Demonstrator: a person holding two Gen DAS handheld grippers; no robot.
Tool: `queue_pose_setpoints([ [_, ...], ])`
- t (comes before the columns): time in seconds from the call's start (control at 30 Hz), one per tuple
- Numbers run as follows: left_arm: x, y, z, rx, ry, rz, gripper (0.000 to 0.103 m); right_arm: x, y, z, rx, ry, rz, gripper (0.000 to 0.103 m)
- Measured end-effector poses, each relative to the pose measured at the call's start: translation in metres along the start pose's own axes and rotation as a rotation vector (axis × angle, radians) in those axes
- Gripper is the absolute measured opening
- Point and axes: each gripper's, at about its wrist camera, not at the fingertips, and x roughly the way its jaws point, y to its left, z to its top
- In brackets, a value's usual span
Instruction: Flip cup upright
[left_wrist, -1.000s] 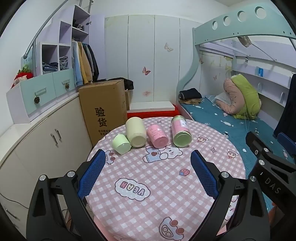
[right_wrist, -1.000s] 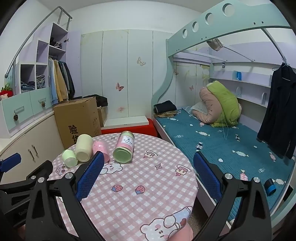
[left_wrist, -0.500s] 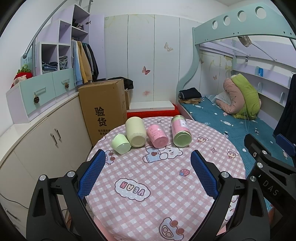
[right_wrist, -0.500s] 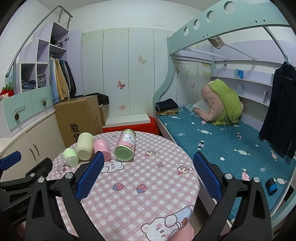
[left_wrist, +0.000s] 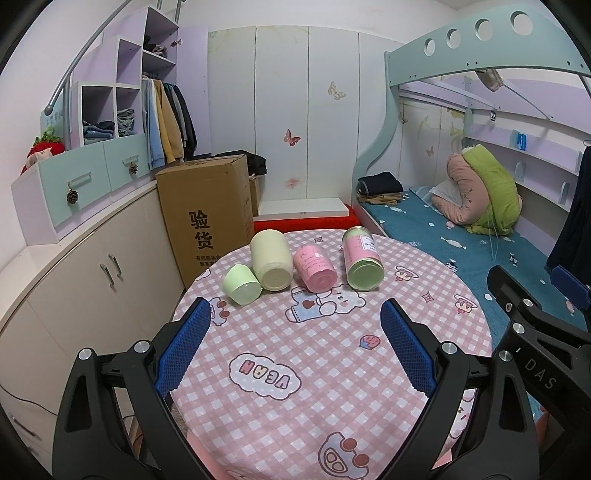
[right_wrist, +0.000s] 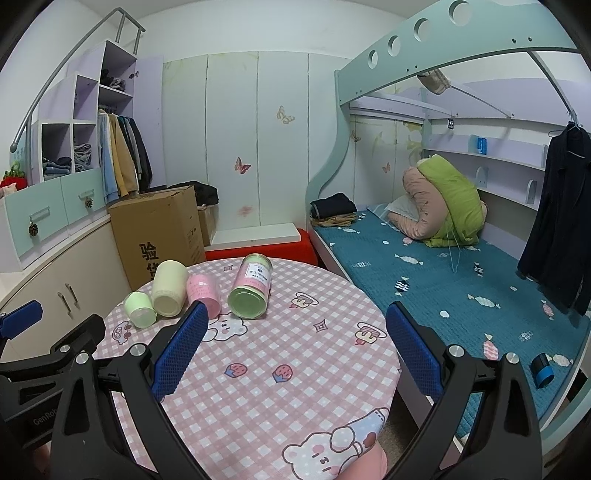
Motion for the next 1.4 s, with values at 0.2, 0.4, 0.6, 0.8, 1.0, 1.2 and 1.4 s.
queue_pose_setpoints([
  [0.2,0.0,0.0003,0.0001,-0.001,0.001,-0.002,0.093,0.0006,0.0004,-0.002,0.0,0.0,0.0,0.093],
  [0.4,0.0009,0.0002,0.0,0.001,-0.002,0.0,0.093,-0.0001,0.0001,-0.0016,-0.002,-0.005,-0.002,0.093],
  [0.6,0.0008,0.0004,0.0001,0.0,-0.001,-0.001,0.093,-0.0026,-0.0013,-0.0001,-0.006,-0.011,-0.008,0.093],
  [0.8,0.001,0.0003,-0.0003,0.001,-0.001,0.002,0.093,-0.0033,-0.0007,0.0007,-0.01,-0.014,-0.008,0.093],
  [1.0,0.0023,-0.0002,-0.0007,0.002,-0.001,0.005,0.093,-0.0018,0.001,-0.0006,-0.011,-0.002,-0.004,0.093],
  [1.2,0.0029,-0.0009,-0.0019,0.005,-0.001,0.009,0.093,-0.0022,0.0006,-0.0014,-0.01,-0.003,-0.003,0.093],
  [1.4,0.009,-0.003,-0.0038,0.004,0.007,0.019,0.093,-0.0007,0.0004,-0.0014,-0.006,0.002,0.002,0.093],
])
